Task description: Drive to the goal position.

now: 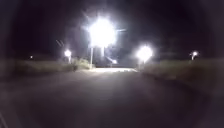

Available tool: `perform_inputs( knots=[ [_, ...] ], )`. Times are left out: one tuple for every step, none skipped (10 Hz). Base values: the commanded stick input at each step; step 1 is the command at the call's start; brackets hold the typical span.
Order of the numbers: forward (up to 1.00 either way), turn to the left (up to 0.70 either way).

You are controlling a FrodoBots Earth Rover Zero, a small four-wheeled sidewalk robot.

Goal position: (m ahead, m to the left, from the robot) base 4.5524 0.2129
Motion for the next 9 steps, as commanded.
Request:
perform_inputs(
  knots=[
    [0.7, 0.0],
    [0.7, 0.0],
    [0.7, 0.0],
    [0.7, 0.0],
    [0.7, 0.0],
    [0.7, 0.0],
    [0.7, 0.0],
    [0.7, 0.0],
    [0.7, 0.0]
  ],
)
